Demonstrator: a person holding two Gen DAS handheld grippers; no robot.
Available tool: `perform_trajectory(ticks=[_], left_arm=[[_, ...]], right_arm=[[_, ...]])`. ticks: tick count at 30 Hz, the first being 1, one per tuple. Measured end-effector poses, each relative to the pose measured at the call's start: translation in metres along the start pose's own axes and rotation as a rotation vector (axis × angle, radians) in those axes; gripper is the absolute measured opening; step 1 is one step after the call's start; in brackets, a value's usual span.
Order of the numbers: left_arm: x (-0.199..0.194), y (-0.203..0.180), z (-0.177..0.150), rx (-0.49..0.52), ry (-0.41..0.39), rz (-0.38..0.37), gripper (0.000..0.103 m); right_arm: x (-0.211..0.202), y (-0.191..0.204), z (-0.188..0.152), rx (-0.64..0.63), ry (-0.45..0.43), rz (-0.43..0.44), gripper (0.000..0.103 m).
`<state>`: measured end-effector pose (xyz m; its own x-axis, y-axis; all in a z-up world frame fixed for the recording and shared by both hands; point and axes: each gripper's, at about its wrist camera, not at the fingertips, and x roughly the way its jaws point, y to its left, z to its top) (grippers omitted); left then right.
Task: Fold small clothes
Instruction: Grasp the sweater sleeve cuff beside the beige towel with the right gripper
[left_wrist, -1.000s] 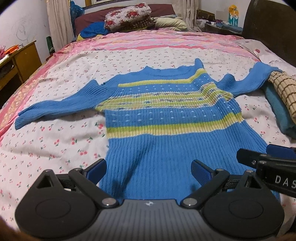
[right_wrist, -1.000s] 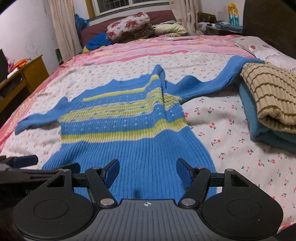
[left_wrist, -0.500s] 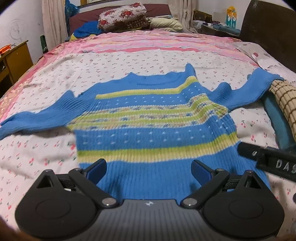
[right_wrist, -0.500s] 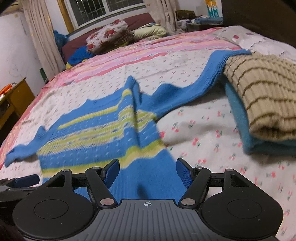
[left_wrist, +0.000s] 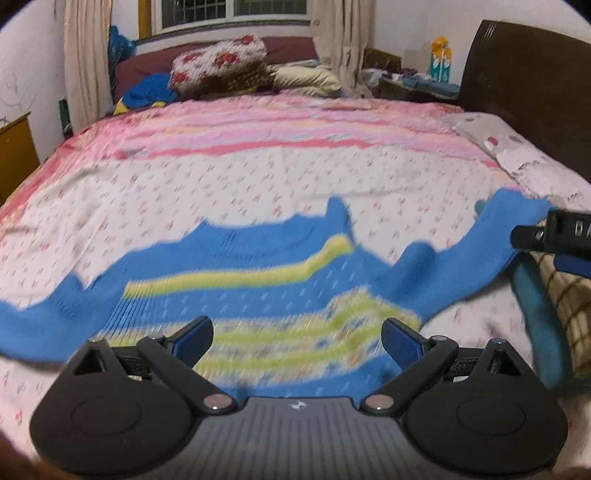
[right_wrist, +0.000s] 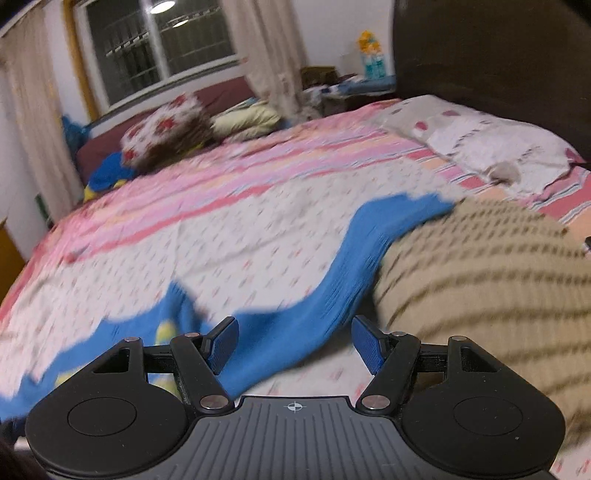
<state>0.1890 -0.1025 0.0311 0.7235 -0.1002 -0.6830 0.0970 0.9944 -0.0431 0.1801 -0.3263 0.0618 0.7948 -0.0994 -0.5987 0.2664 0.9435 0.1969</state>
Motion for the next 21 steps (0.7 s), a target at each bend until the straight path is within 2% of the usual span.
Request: perform_trajectory(ticks=[5,16,19,21], left_arm=[[0.01,-0.009,0.017,-0.006,-0.031,-0.013,0.102],[0.025,-0.005,0.009,-0.032,0.003,-0.002,0.102],[0.024,0.0,0.007,-0.044,0.009,0.0,0.102],[0.023,0.003,0.005,-0.042,0.008,0.008,0.102]], right_arm=[[0.019,-0.036,0.036,0.105,-0.007,-0.064,0.064],[0.057,-0.056,0.051,0.194,0.015,-0.098,0.055],[0.065,-0.06,0.055,0.205,0.019,-0.105,0.038],[0.07,-0.062,0.056,0.219,0.03,-0.103,0.019]])
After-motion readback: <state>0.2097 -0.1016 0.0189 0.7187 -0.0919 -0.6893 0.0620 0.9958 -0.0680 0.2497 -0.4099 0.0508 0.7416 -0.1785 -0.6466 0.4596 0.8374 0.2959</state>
